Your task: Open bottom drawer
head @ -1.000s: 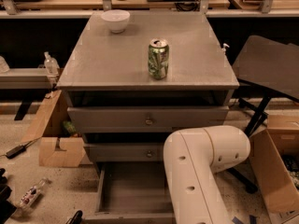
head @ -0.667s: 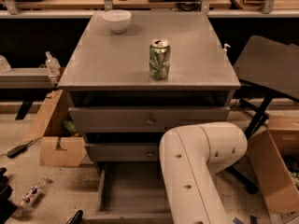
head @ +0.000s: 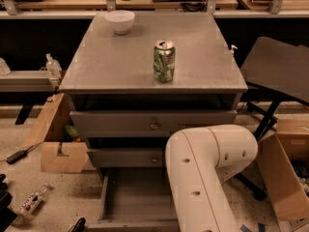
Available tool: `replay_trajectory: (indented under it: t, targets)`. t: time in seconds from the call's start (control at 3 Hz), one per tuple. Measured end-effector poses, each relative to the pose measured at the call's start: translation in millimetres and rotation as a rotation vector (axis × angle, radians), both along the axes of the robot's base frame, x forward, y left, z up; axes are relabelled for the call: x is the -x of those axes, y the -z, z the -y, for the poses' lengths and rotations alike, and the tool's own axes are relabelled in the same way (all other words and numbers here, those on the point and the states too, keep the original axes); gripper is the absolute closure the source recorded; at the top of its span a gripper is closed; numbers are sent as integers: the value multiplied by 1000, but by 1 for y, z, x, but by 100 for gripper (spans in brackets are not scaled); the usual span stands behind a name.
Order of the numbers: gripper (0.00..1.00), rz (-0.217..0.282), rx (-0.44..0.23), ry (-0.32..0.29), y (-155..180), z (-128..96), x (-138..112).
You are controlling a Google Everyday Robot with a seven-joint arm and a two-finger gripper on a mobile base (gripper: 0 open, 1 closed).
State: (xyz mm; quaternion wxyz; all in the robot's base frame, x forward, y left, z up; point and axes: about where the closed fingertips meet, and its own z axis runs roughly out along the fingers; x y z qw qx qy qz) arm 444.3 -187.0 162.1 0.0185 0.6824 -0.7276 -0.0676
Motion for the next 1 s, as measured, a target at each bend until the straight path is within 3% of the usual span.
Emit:
replay_trajectory:
  t: [0.33,1.0]
  targets:
    - [100,0,0,0,0,0,0]
    - [50,0,0,0,0,0,0]
